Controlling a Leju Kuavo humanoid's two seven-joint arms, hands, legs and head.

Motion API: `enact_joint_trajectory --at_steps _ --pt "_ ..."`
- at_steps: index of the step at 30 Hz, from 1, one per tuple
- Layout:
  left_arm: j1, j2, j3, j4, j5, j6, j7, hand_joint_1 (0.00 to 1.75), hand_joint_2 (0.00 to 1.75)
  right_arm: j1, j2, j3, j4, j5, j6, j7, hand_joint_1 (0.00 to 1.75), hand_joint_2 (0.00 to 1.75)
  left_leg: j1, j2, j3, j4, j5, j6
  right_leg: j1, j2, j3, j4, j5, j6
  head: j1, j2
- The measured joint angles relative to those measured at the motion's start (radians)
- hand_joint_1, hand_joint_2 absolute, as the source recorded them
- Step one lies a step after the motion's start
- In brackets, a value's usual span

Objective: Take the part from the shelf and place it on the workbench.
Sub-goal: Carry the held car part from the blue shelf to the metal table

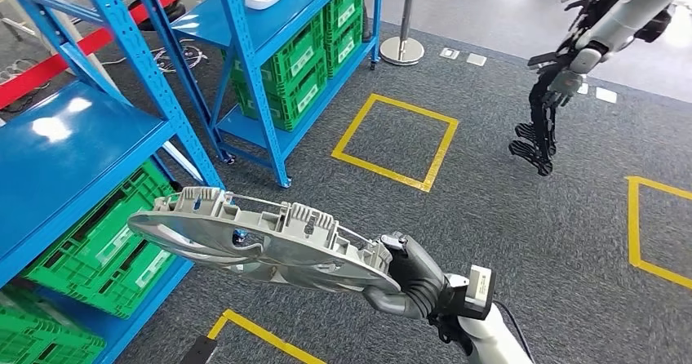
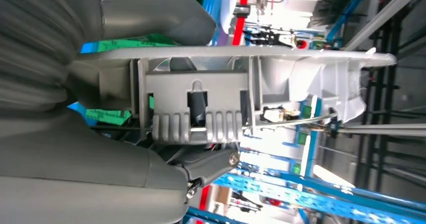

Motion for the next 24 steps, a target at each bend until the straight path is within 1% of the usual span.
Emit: enact_joint_trajectory --at_steps 1,2,3,4,5,6,7,8,9,10,11,12,13,14,15,16,17,18,19,20,21,22,23,24 --pt "0.002 0.0 0.0 0.0 0.0 0.001 -0.003 0.0 1.75 -0.003 0.001 0.0 0.001 0.001 0.0 0.0 1.75 1.75 0.002 -0.028 -0.014 0.034 -0.022 -0.004 -0.005 0.011 0.002 -0.005 0.004 -0.003 -0.002 0.0" --pt "0.005 0.0 0.0 0.0 0.0 0.001 -0.006 0.0 1.75 -0.005 0.002 0.0 0.004 0.001 -0.001 0.0 1.75 1.75 0.006 -0.061 -0.038 0.089 -0.052 -0.007 -0.007 0.023 0.002 -0.007 0.006 -0.005 -0.006 0.0" --pt "0.009 -0.001 0.0 0.0 0.0 0.001 -0.009 0.0 1.75 -0.007 0.002 0.0 0.007 0.001 -0.001 0.0 1.75 1.75 0.008 -0.083 -0.069 0.156 -0.083 -0.011 -0.008 0.036 0.002 -0.006 0.007 -0.007 -0.01 0.0" --pt "0.013 -0.001 0.0 0.0 0.0 0.001 -0.01 0.0 1.75 -0.007 0.003 0.0 0.01 0.001 -0.001 0.0 1.75 1.75 0.009 -0.093 -0.098 0.214 -0.103 -0.014 -0.008 0.05 0.001 -0.005 0.007 -0.007 -0.013 0.0" --pt "0.017 -0.001 0.0 0.0 0.001 0.001 -0.01 0.0 1.75 -0.007 0.004 0.0 0.014 0.001 -0.001 0.0 1.75 1.75 0.01 -0.097 -0.116 0.246 -0.107 -0.017 -0.009 0.065 0.001 -0.004 0.006 -0.006 -0.014 0.0" --pt "0.019 -0.001 0.0 0.0 0.001 0.002 -0.01 0.0 1.75 -0.007 0.004 0.0 0.018 0.002 -0.001 0.001 1.75 1.75 0.011 -0.1 -0.117 0.241 -0.089 -0.02 -0.01 0.079 0.001 -0.001 0.006 -0.005 -0.015 0.0" --pt "0.02 -0.001 0.0 0.0 0.001 0.002 -0.01 0.0 1.75 -0.006 0.004 0.0 0.02 0.003 -0.001 0.001 1.75 1.75 0.014 -0.105 -0.099 0.197 -0.055 -0.022 -0.011 0.093 0.001 0.002 0.004 -0.003 -0.015 0.0" --pt "0.021 -0.002 0.0 0.0 0.001 0.002 -0.009 0.0 1.75 -0.006 0.004 0.0 0.021 0.005 -0.001 0.001 1.75 1.75 0.019 -0.121 -0.07 0.129 -0.019 -0.025 -0.013 0.106 0.0 0.007 0.002 0.002 -0.016 0.0" --pt "0.021 -0.002 0.0 0.0 0.002 0.001 -0.009 0.0 1.75 -0.006 0.004 0.0 0.022 0.007 -0.002 0.001 1.75 1.75 0.023 -0.145 -0.042 0.066 0.005 -0.026 -0.014 0.119 -0.003 0.013 -0.001 0.008 -0.018 0.0" --pt "0.022 -0.002 0.0 0.0 0.003 -0.002 -0.009 0.0 1.75 -0.006 0.004 0.0 0.021 0.009 -0.004 0.001 1.75 1.75 0.027 -0.165 -0.022 0.022 0.019 -0.025 -0.015 0.132 -0.008 0.018 -0.001 0.015 -0.019 0.0" --pt "0.024 -0.003 0.0 0.0 0.003 -0.005 -0.009 0.0 1.75 -0.005 0.004 0.0 0.021 0.01 -0.005 0.001 1.75 1.75 0.027 -0.178 -0.014 0.001 0.019 -0.02 -0.015 0.144 -0.013 0.021 -0.001 0.023 -0.019 0.0" --pt "0.024 -0.003 0.0 0.0 0.004 -0.009 -0.008 0.0 1.75 -0.004 0.004 0.0 0.021 0.011 -0.007 0.001 1.75 1.75 0.025 -0.178 -0.012 0.0 0.016 -0.013 -0.016 0.155 -0.018 0.021 0.002 0.03 -0.019 0.0" --pt "0.025 -0.003 -0.001 0.0 0.003 -0.014 -0.007 0.0 1.75 -0.002 0.003 0.0 0.021 0.012 -0.008 0.001 1.75 1.75 0.024 -0.166 -0.013 0.001 0.018 -0.004 -0.018 0.166 -0.022 0.019 0.006 0.037 -0.018 0.0" --pt "0.024 -0.004 -0.002 0.0 0.002 -0.017 -0.004 0.0 1.75 0.001 0.003 0.0 0.021 0.012 -0.011 0.001 1.75 1.75 0.022 -0.154 -0.012 0.0 0.02 0.004 -0.019 0.162 -0.025 0.021 0.006 0.042 -0.017 0.0" --pt "0.023 -0.005 -0.003 0.0 0.001 -0.019 0.0 0.0 1.75 0.001 0.002 0.0 0.021 0.014 -0.013 0.001 1.75 1.75 0.021 -0.142 -0.012 -0.003 0.022 0.012 -0.018 0.14 -0.032 0.034 -0.002 0.046 -0.014 0.0" --pt "0.024 -0.006 -0.005 0.0 0.0 -0.02 0.004 0.0 1.75 0.002 0.002 0.0 0.021 0.015 -0.016 0.001 1.75 1.75 0.021 -0.129 -0.011 -0.005 0.024 0.02 -0.017 0.11 -0.049 0.068 -0.022 0.049 -0.009 0.0" --pt "0.025 -0.006 -0.007 0.0 -0.001 -0.021 0.008 0.0 1.75 0.002 0.003 0.0 0.02 0.017 -0.018 0.0 1.75 1.75 0.018 -0.115 -0.011 -0.006 0.023 0.025 -0.015 0.075 -0.075 0.122 -0.051 0.05 -0.005 0.0" --pt "0.028 -0.006 -0.009 0.001 -0.003 -0.021 0.011 0.0 1.75 0.003 0.003 0.001 0.02 0.019 -0.02 0.0 1.75 1.75 0.015 -0.102 -0.011 -0.006 0.022 0.029 -0.014 0.051 -0.108 0.191 -0.083 0.051 -0.001 0.0" --pt "0.03 -0.006 -0.012 0.001 -0.008 -0.021 0.015 0.0 1.75 0.005 0.003 0.001 0.02 0.021 -0.021 0.0 1.75 1.75 0.012 -0.088 -0.011 -0.006 0.021 0.031 -0.014 0.042 -0.14 0.257 -0.11 0.052 0.0 0.0" --pt "0.031 -0.006 -0.016 0.001 -0.014 -0.022 0.018 0.0 1.75 0.007 0.003 0.001 0.02 0.023 -0.023 0.0 1.75 1.75 0.009 -0.074 -0.011 -0.005 0.02 0.032 -0.014 0.039 -0.158 0.297 -0.12 0.051 0.001 0.0" --pt "0.031 -0.007 -0.021 0.001 -0.017 -0.024 0.02 0.0 1.75 0.01 0.003 0.001 0.02 0.025 -0.025 0.001 1.75 1.75 0.007 -0.061 -0.011 -0.005 0.02 0.033 -0.013 0.037 -0.159 0.301 -0.112 0.048 0.001 0.0" --pt "0.031 -0.008 -0.024 0.001 -0.013 -0.03 0.02 0.0 1.75 0.011 0.003 0.001 0.02 0.027 -0.026 0.001 1.75 1.75 0.006 -0.048 -0.01 -0.005 0.019 0.034 -0.012 0.033 -0.137 0.263 -0.089 0.044 0.002 0.0" --pt "0.03 -0.009 -0.026 0.001 -0.003 -0.04 0.017 0.0 1.75 0.011 0.003 0.001 0.02 0.028 -0.029 0.001 1.75 1.75 0.004 -0.036 -0.008 -0.005 0.018 0.033 -0.008 0.021 -0.098 0.194 -0.057 0.037 0.003 0.0" --pt "0.029 -0.01 -0.025 0.001 0.013 -0.049 0.012 0.0 1.75 0.01 0.003 0.001 0.019 0.029 -0.031 0.001 1.75 1.75 0.002 -0.025 -0.006 -0.005 0.016 0.032 -0.002 -0.003 -0.059 0.122 -0.034 0.029 0.003 0.0"
